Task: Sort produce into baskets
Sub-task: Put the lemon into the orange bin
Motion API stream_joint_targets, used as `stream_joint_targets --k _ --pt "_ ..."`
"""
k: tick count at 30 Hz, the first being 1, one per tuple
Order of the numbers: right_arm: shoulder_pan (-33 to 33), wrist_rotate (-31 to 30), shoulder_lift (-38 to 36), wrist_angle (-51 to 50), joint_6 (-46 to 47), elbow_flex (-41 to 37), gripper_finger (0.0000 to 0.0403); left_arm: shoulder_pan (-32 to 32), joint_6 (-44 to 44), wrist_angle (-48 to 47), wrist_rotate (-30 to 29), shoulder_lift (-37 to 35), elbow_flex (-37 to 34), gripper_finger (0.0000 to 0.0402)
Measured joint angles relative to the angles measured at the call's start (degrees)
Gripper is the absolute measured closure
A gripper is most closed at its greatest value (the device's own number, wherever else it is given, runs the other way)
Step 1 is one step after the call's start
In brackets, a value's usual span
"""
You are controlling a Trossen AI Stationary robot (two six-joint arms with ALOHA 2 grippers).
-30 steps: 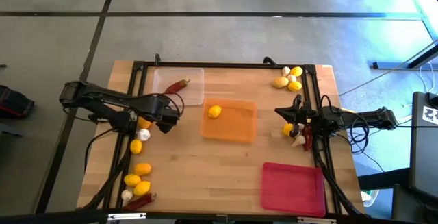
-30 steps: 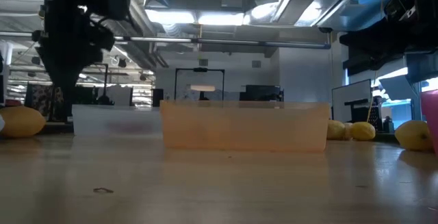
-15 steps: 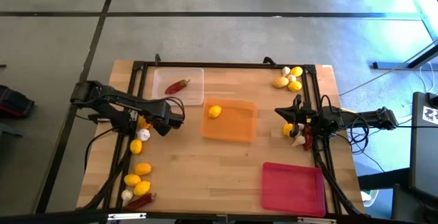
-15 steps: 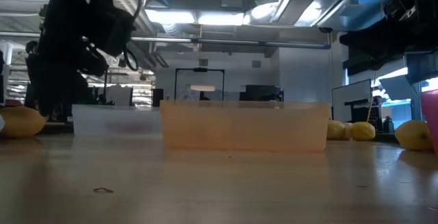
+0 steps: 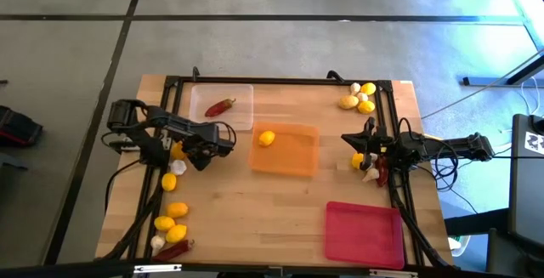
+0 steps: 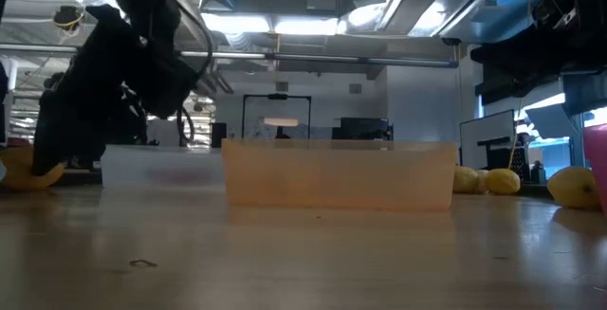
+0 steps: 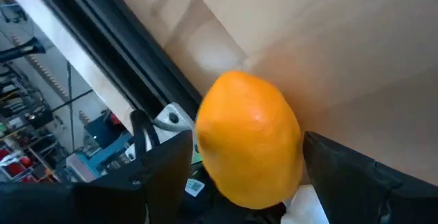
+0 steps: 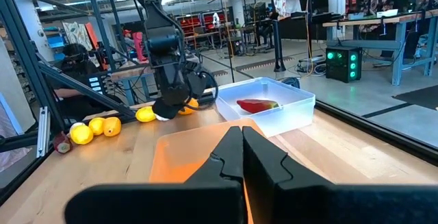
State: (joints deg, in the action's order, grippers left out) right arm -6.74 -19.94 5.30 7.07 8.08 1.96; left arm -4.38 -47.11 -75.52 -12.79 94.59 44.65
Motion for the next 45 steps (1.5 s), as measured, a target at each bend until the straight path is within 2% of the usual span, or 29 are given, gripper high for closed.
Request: stream_joint_targets --k 4,12,24,35,45 --pt "0.00 0.00 0.00 -0.13 0.00 0.00 0.0398 -1.24 4.08 2.74 3.66 1.29 -0.37 0.0130" --pt "0.00 0.00 -0.01 -0.98 -0.01 0.00 0.0398 -0.53 8.23 4.69 4.15 1.55 -0.45 0.0134" --pt "0.00 0.00 0.00 -0.98 0.48 0.00 0.0398 0.26 11.26 1.13 5.10 1.46 -0.23 0.0182" --pt "0.00 0.00 -0.02 -0.98 0.52 0.00 0.0398 0.37 13.92 1.92 4.34 1.40 -0.32 0.0271" --pt "-0.01 0.00 0.00 -0.95 0.56 0.00 0.0398 3.11 16.22 0.33 3.44 1.15 3.80 0.0285"
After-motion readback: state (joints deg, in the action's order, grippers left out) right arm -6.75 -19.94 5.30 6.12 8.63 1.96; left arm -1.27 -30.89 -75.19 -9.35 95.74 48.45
